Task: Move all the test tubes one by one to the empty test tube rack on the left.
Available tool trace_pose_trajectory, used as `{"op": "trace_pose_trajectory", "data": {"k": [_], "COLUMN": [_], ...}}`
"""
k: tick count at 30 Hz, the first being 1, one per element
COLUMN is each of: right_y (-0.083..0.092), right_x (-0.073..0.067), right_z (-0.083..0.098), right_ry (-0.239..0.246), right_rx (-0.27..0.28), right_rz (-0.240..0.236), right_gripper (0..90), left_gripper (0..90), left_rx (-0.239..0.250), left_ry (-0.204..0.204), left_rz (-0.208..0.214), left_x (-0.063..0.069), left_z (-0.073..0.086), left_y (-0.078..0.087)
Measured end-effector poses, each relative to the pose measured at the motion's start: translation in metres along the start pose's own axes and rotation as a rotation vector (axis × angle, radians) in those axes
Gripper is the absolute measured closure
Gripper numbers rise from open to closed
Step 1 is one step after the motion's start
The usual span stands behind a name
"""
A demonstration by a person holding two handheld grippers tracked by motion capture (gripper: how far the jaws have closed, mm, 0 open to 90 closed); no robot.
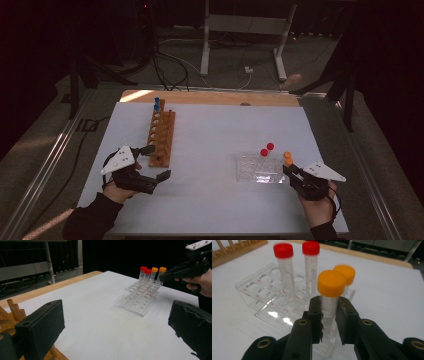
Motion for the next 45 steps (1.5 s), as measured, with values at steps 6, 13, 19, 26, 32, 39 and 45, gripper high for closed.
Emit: {"op": "trace_pose_trajectory", "data": {"k": [6,13,19,26,32,39,45], "right_y": [0.009,0.024,0.035,0.031,0.015,-0.004,-0.017], "right_x": [0.000,0.000,-0.007,-0.040,-0.072,-0.104,-0.127], "right_z": [-0.016,-0.045,-0.071,-0.081,-0.077,-0.066,-0.066], "right_ry": [0.027,0.053,0.063,0.084,0.093,0.112,0.127], "right_rx": [0.021,0.057,0.091,0.094,0.076,0.043,0.034], "right_rz": [0.000,-0.007,-0.052,-0.172,-0.278,-0.381,-0.440], "right_gripper": [75.1,75.1,75.1,75.1,75.1,75.1,75.1], "left_gripper": [1.4,1.4,1.4,1.4,1.4,1.4,1.7], "left_rx": [0.007,0.006,-0.001,-0.013,-0.020,-0.032,-0.038], "left_ry": [0.002,0.001,-0.003,-0.011,-0.009,0.000,-0.007], "left_rz": [0.004,0.012,0.026,0.067,0.100,0.154,0.197], "left_x": [0.001,0.002,0.005,0.014,0.023,0.034,0.045], "left_z": [-0.002,-0.004,-0.008,-0.015,-0.019,-0.022,-0.026], "left_y": [0.001,0.000,-0.001,-0.007,-0.014,-0.023,-0.035]}}
Point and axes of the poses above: each handheld gripper's, and its own axes: y roughly backward along the jaws, z roughly out of its underside, x roughly to its right, the point moved 5 cm from there along -y, roughly forward along the jaws, and after that the axes turned 8 degrees about x, right-handed, at the moved point
